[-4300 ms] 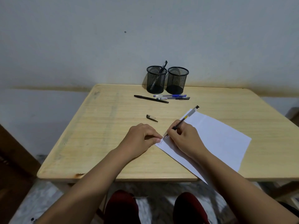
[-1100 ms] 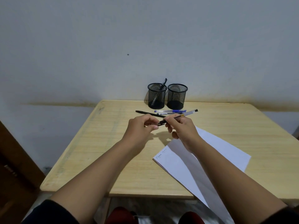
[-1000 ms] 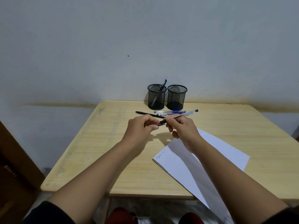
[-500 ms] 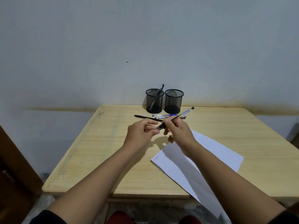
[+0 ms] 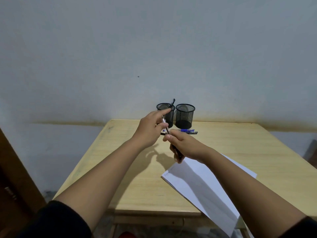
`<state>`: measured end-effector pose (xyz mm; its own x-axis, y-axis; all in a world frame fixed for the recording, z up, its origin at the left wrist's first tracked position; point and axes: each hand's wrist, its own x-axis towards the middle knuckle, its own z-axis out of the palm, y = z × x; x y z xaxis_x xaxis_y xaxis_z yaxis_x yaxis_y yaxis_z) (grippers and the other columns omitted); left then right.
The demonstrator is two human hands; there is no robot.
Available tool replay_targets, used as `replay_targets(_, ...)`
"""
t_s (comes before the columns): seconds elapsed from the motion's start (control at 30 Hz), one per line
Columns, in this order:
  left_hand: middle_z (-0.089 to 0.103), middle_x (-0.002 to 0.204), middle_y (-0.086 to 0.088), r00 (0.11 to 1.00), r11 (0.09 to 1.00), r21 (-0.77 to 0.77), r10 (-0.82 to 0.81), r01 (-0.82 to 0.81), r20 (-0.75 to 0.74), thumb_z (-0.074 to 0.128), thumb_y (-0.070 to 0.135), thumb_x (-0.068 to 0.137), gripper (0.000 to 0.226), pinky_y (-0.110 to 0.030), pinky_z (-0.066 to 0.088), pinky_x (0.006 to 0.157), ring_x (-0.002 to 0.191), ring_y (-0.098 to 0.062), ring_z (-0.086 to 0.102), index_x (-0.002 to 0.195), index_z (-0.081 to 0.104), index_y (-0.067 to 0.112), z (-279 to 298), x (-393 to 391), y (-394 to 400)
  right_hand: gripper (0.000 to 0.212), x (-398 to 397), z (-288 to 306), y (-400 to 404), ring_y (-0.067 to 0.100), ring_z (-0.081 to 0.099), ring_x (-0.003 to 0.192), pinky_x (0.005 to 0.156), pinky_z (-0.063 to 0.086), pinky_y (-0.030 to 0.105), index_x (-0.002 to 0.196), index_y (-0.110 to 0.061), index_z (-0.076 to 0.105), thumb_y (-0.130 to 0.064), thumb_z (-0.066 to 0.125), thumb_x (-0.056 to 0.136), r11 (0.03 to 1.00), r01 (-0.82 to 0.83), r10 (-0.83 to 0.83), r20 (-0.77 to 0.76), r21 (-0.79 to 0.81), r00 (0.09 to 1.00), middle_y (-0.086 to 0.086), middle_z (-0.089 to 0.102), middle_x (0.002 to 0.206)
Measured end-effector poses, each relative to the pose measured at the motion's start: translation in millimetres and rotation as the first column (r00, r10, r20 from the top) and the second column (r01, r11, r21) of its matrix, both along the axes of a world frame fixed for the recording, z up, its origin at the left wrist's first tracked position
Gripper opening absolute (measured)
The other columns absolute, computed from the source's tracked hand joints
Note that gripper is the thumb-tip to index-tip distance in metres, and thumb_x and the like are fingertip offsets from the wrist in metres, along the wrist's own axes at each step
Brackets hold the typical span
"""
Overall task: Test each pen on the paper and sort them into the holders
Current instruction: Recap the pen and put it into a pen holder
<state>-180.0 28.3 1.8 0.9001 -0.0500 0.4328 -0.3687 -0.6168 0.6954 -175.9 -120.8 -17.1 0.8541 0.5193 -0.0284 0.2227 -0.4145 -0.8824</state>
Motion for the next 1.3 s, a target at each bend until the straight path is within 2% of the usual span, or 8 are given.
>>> replay_targets(0.23, 0.067, 0.083, -0.001, 0.987, 0.989, -0.048, 0.137, -0.142, -0.086, 0.067, 0.021, 0.083, 0.005, -0.004, 0.038, 0.06, 0.075, -0.014, 0.055, 0.084, 0.07, 0.024, -15.3, -1.8, 17.4, 0.009, 7.2, 13.9, -26.1, 0.012, 0.05, 0.052, 0.049, 0.045, 0.018, 0.091, -0.01, 0.066, -0.017, 0.065, 0.087, 0.983, 0.158, -0.163, 0.044, 0.099, 0.986, 0.003, 0.056, 0.068)
replay_targets(0.37, 0.065, 0.077, 0.003, 0.982, 0.988, -0.05, 0.137, -0.144, -0.127, 0.061, 0.02, 0.088, 0.008, -0.002, 0.039, 0.055, 0.067, -0.009, 0.057, 0.085, 0.068, 0.022, -20.4, -3.3, 16.0, 0.004, 14.0, 30.5, -33.5, 0.012, 0.057, 0.055, 0.056, 0.054, 0.021, 0.082, -0.007, 0.064, -0.005, 0.067, 0.083, 0.945, 0.236, -0.238, -0.02, 0.228, 0.971, 0.006, 0.061, 0.067)
replay_targets(0.53, 0.066, 0.09, 0.0, 0.976, 0.99, -0.018, 0.132, -0.137, -0.171, 0.056, 0.024, 0.092, 0.013, -0.007, 0.039, 0.052, 0.074, -0.017, 0.068, 0.094, 0.067, 0.017, -8.4, 6.8, 6.5, 0.007, 27.5, 57.8, -30.4, 0.01, 0.057, 0.049, 0.049, 0.051, 0.018, 0.079, -0.007, 0.062, -0.008, 0.065, 0.085, 0.941, 0.268, -0.297, 0.124, 0.207, 0.947, 0.008, 0.061, 0.066)
replay_targets(0.67, 0.066, 0.111, -0.004, 0.961, 0.972, 0.202, 0.168, -0.124, -0.22, 0.052, 0.031, 0.092, 0.024, -0.024, 0.044, 0.08, 0.109, -0.021, 0.058, 0.109, 0.065, 0.021, 5.2, 28.4, 5.1, 0.011, 47.8, 75.3, -26.9, 0.011, 0.058, 0.051, 0.049, 0.049, 0.019, 0.079, -0.01, 0.06, -0.015, 0.068, 0.084, 0.946, 0.302, -0.322, 0.257, 0.116, 0.911, 0.005, 0.062, 0.063)
replay_targets(0.83, 0.046, 0.14, -0.009, 0.934, 0.837, 0.524, 0.3, -0.159, -0.196, 0.046, 0.034, 0.095, 0.046, -0.035, 0.039, 0.1, 0.129, -0.026, 0.042, 0.138, 0.041, 0.016, 30.7, 58.2, 3.8, 0.017, 79.2, 92.9, -24.2, 0.01, 0.059, 0.057, 0.047, 0.047, 0.014, 0.086, -0.009, 0.063, -0.021, 0.073, 0.079, 0.932, 0.361, -0.343, 0.415, 0.039, 0.843, 0.004, 0.064, 0.071)
replay_targets(0.97, 0.04, 0.143, -0.009, 0.934, 0.812, 0.536, 0.34, -0.233, -0.108, 0.043, 0.032, 0.097, 0.046, -0.038, 0.035, 0.105, 0.134, -0.025, 0.035, 0.137, 0.038, 0.009, 44.3, 87.8, 2.2, 0.022, 109.7, 99.3, -18.7, 0.021, 0.063, 0.083, 0.075, 0.056, 0.034, 0.089, -0.008, 0.066, -0.027, 0.072, 0.078, 0.916, 0.4, -0.345, 0.513, 0.002, 0.786, 0.007, 0.066, 0.087)
replay_targets(1.13, 0.029, 0.149, -0.008, 0.947, 0.811, 0.527, 0.318, -0.255, -0.032, 0.037, 0.029, 0.099, 0.05, -0.037, 0.029, 0.11, 0.141, -0.022, 0.021, 0.142, 0.027, 0.007, 43.0, 126.0, 1.4, 0.026, 151.5, 95.3, -9.5, 0.016, 0.052, 0.071, 0.055, 0.039, 0.019, 0.09, -0.002, 0.066, -0.026, 0.071, 0.079, 0.897, 0.44, -0.394, 0.529, 0.042, 0.752, 0.004, 0.06, 0.076)
replay_targets(1.3, 0.02, 0.154, -0.006, 0.942, 0.791, 0.565, 0.328, -0.232, -0.071, 0.035, 0.032, 0.099, 0.056, -0.037, 0.022, 0.115, 0.147, -0.022, 0.007, 0.147, 0.016, 0.007, 24.5, 167.2, 9.5, 0.021, 195.7, 81.6, 3.5, 0.017, 0.052, 0.07, 0.054, 0.038, 0.021, 0.084, -0.007, 0.063, -0.027, 0.07, 0.08, 0.899, 0.436, -0.4, 0.498, 0.048, 0.769, 0.0, 0.057, 0.071)
